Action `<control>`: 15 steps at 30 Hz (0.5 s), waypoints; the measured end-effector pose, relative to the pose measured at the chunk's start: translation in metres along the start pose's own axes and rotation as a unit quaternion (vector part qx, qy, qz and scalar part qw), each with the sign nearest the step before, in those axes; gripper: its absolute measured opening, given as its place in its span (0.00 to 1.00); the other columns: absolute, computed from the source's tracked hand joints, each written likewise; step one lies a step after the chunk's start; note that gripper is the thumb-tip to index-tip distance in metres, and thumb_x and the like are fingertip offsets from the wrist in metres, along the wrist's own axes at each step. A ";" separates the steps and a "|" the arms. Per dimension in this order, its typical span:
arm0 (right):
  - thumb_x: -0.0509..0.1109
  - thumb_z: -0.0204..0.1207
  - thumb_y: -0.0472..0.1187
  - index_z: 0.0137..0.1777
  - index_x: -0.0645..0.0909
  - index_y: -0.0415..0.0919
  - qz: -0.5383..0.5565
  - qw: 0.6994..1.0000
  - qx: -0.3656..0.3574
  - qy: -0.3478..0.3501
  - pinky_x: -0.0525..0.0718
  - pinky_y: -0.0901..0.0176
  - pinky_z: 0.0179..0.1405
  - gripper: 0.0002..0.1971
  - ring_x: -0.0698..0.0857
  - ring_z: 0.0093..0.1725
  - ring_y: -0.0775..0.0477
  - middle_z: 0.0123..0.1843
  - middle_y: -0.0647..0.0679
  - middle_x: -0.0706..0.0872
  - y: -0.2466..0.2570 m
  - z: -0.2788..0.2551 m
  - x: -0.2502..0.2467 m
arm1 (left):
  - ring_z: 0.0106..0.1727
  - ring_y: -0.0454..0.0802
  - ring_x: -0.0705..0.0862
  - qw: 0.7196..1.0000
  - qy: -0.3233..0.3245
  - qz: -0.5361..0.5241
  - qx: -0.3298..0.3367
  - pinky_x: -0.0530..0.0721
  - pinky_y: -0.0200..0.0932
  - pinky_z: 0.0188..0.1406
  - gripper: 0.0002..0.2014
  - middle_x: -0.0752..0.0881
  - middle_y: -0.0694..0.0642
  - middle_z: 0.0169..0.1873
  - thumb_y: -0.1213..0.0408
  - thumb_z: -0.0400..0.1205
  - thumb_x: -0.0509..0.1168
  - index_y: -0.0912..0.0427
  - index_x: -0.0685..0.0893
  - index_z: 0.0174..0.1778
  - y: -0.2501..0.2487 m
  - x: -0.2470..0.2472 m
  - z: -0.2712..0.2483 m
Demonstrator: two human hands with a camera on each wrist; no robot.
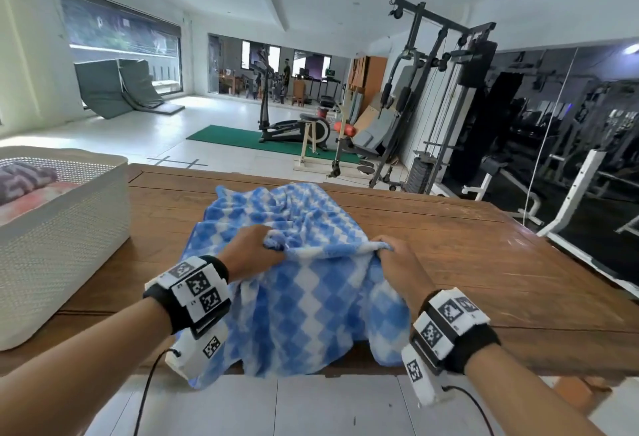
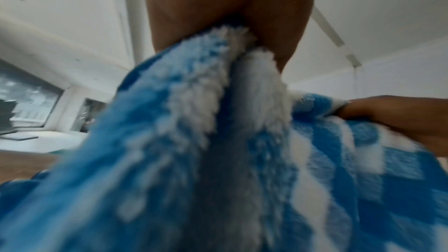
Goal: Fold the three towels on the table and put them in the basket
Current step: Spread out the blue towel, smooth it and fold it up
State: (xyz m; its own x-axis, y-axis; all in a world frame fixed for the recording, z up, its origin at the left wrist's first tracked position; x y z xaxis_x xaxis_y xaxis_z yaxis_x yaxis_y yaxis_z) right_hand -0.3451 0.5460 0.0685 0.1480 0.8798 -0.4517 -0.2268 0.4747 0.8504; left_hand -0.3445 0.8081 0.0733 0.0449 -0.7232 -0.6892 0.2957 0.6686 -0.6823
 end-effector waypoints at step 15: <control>0.59 0.80 0.36 0.50 0.81 0.44 -0.005 0.997 -0.050 0.057 0.82 0.63 0.40 0.09 0.86 0.46 0.49 0.47 0.50 0.88 0.017 -0.003 -0.007 | 0.39 0.37 0.84 0.993 0.027 -0.081 -0.076 0.84 0.34 0.45 0.03 0.88 0.45 0.37 0.67 0.80 0.69 0.62 0.85 0.44 -0.006 -0.018 -0.034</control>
State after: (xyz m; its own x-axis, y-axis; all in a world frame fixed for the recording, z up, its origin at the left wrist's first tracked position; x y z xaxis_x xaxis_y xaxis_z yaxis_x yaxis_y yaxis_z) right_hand -0.3531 0.5475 0.0851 0.0420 0.8694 -0.4924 -0.3216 0.4783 0.8172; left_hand -0.3792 0.8230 0.0814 -0.0442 -0.8155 -0.5771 0.1469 0.5661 -0.8112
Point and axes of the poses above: each hand's wrist, its own z-axis towards the middle knuckle, its own x-axis out of the palm, y = z × x, the point moved 2 cm from there along z, towards the middle knuckle
